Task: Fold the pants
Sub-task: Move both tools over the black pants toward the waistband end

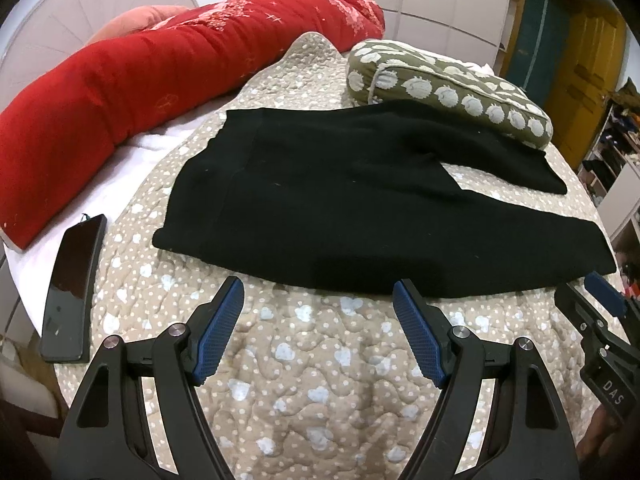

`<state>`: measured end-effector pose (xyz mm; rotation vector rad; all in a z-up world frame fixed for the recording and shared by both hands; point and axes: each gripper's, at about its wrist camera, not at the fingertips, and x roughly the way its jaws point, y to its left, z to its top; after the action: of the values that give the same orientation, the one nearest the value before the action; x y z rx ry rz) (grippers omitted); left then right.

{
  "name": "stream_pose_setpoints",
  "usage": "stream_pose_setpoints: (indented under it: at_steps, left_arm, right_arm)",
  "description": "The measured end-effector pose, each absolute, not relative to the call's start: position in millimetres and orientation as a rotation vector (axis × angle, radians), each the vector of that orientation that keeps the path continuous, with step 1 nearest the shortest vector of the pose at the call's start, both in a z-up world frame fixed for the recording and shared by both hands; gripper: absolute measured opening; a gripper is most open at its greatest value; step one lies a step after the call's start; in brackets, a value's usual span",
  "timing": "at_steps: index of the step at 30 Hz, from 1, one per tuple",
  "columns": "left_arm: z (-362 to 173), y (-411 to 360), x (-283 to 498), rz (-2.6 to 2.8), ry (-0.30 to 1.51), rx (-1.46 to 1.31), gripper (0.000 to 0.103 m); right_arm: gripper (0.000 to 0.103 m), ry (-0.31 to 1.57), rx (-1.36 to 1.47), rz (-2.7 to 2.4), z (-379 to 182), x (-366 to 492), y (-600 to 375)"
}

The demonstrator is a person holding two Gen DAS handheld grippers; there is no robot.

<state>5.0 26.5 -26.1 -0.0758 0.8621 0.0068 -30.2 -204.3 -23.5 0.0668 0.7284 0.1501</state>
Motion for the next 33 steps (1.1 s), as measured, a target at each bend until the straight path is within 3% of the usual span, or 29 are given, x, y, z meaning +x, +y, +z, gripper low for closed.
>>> stream_pose_setpoints:
  at_steps: [33]
  left_arm:
    - [-37.9, 73.4, 8.6, 0.117, 0.907, -0.153, 0.078]
  right_arm:
    - [0.065, 0.785, 0.119, 0.083, -40.3, -25.0, -235.8]
